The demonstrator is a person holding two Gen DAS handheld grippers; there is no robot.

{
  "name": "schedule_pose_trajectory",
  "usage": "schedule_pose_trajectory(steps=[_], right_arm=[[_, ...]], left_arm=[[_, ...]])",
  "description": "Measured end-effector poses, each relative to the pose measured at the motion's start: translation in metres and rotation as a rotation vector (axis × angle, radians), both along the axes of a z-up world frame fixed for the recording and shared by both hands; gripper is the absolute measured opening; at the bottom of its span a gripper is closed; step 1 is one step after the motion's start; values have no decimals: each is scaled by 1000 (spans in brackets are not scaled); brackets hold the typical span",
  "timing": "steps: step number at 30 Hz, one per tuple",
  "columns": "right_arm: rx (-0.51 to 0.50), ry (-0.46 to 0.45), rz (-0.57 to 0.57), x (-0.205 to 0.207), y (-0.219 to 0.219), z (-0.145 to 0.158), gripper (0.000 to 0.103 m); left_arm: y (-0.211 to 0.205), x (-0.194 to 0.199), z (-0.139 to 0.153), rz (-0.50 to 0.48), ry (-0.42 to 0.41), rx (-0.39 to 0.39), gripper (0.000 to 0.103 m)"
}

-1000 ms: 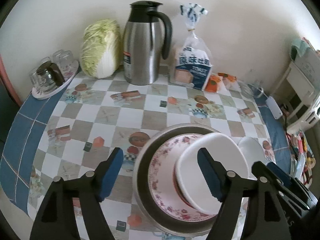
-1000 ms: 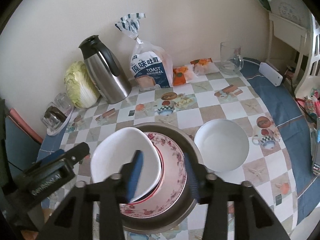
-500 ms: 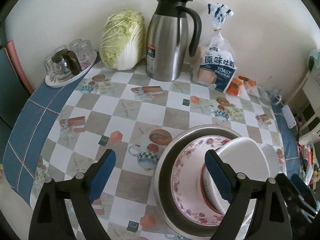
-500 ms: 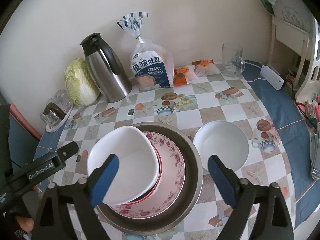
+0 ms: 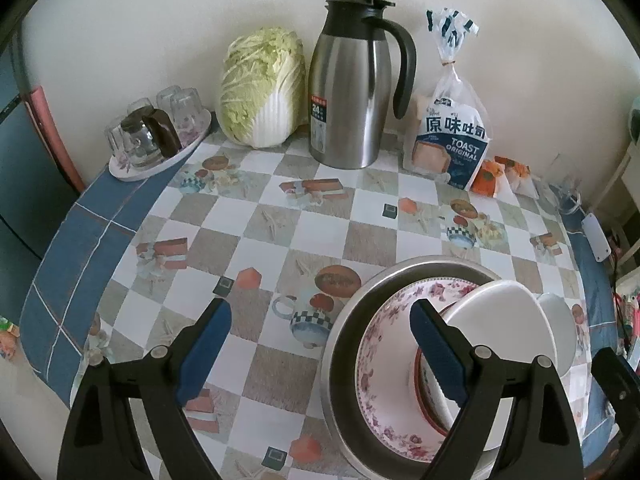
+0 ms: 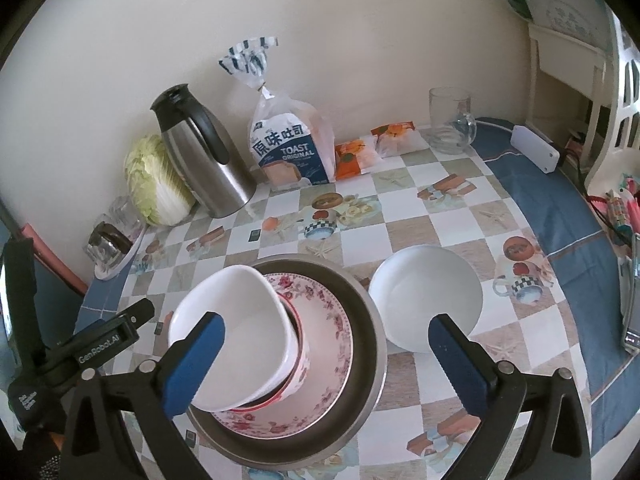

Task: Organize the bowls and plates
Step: 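Move both tools toward the round white bowl on the table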

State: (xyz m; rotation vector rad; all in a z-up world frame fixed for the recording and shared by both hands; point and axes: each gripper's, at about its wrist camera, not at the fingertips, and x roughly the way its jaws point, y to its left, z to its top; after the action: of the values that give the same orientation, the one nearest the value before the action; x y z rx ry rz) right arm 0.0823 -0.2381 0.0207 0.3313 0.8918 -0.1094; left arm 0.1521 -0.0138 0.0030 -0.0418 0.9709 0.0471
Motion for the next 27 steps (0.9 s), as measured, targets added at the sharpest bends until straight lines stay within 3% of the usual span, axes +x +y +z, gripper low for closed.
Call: schedule_pose_trajectory(steps=[10,15,27], right_arm=[[50,-14,-90,-14,-48,3,103],[63,-11,-178,-26,-84,2,103],[127,28,-334,-47,-154,-23,103]], left_arm=[[-34,-13,24,-48,-73,3,91],[-56,-19,39,-98,-113,-44,92],[-146,-26,50,-336,-117,-46,92]])
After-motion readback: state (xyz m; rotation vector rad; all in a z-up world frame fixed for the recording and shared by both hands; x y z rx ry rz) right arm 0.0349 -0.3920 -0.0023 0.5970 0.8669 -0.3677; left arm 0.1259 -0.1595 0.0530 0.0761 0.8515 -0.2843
